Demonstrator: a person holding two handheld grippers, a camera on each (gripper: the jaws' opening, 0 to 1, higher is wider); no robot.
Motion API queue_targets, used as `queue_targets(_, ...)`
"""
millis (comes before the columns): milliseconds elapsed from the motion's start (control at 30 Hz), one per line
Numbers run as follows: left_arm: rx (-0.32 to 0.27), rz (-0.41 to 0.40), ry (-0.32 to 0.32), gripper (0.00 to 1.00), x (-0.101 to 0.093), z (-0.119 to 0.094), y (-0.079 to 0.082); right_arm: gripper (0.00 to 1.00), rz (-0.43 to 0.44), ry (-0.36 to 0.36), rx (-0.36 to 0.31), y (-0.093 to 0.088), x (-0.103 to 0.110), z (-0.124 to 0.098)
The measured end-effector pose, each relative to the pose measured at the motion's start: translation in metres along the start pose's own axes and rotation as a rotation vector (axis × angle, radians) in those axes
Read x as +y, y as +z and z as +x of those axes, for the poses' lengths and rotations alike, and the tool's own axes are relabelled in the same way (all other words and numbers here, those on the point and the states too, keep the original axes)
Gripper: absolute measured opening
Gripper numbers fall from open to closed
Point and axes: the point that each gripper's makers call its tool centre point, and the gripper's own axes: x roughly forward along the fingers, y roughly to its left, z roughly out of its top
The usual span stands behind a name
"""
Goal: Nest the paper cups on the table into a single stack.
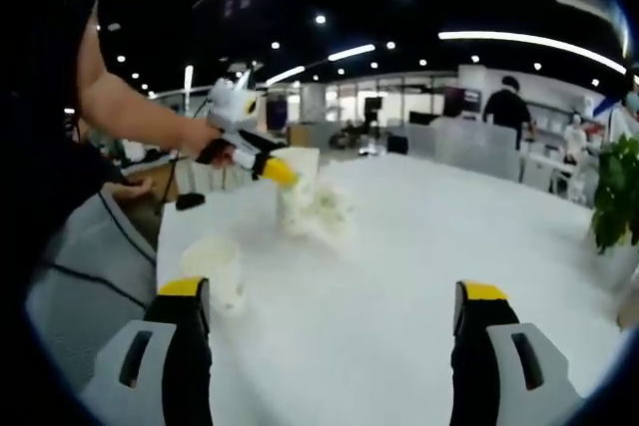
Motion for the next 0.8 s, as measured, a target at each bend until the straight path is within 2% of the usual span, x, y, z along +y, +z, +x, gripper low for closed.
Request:
queue_targets(100,-0.003,0.006,-0.004,0.42,0.0,-0.001,0.01,1.0,0.011,-0.023,-0.017,0.004,-0.003,-0.005)
queue_targets(167,0.022,0.026,0.015,0.42,0.004,-0.002,0.008,1.0,0.02,-0.034,-0.024,0.005,-0.004,-0.007)
queue_targets(333,0.016,0.017,0.008,0.42,0.005,-0.004,0.014,1.0,0.025,-0.046,-0.028,0.003,-0.006,-0.011)
queue_targets(500,0.036,0.022,0.012,0.42,0.006,-0.008,0.011,1.0,0.02,-0.045,-0.027,0.003,-0.006,-0.013)
queue_targets(667,0.027,0.017,0.016,0.42,0.005,-0.013,0.014,1.0,0.041,-0.048,-0.039,0.005,-0.005,-0.014)
queue_targets(800,0.021,0.027,0.01,0.42,-0.001,-0.016,0.018,1.0,0.021,-0.051,-0.02,0.0,-0.002,-0.015)
